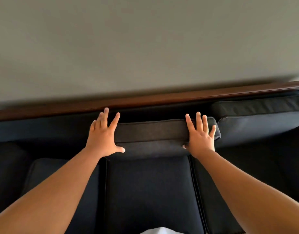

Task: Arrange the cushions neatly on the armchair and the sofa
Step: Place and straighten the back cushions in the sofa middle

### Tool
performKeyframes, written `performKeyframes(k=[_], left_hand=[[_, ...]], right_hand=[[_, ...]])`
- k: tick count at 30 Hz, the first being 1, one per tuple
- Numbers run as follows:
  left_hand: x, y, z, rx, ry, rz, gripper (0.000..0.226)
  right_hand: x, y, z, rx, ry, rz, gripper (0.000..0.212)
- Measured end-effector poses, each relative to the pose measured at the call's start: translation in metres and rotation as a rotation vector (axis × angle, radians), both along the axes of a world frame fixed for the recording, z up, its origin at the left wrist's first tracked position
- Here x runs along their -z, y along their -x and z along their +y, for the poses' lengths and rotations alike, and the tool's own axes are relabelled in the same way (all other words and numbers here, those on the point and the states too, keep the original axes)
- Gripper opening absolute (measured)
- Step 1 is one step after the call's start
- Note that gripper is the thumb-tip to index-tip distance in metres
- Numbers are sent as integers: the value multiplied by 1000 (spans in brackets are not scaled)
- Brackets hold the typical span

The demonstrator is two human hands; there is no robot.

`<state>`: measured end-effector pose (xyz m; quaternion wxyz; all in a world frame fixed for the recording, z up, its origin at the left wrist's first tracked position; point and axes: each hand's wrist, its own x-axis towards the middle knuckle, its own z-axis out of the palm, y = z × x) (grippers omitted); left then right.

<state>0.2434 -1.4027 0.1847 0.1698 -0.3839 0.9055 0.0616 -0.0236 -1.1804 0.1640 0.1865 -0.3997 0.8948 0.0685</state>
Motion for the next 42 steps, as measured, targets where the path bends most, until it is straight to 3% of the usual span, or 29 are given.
performKeyframes(k=[3,8,26,38,42], left_hand=[[7,36,-39,-69,-14,-13,165],[31,70,-82,56,-116,-122,172],[38,59,-81,107,-76,-101,168],[52,45,-71,161,72,34,162],[52,20,-42,129,220,87,137]], right_hand=[[0,35,-53,-19,-46,-55,152],[20,65,-102,17,-170,-153,174],[33,61,-96,3,-168,-193,171],[56,47,-83,-29,59,46,175],[52,39,-69,-65,126,139,165]])
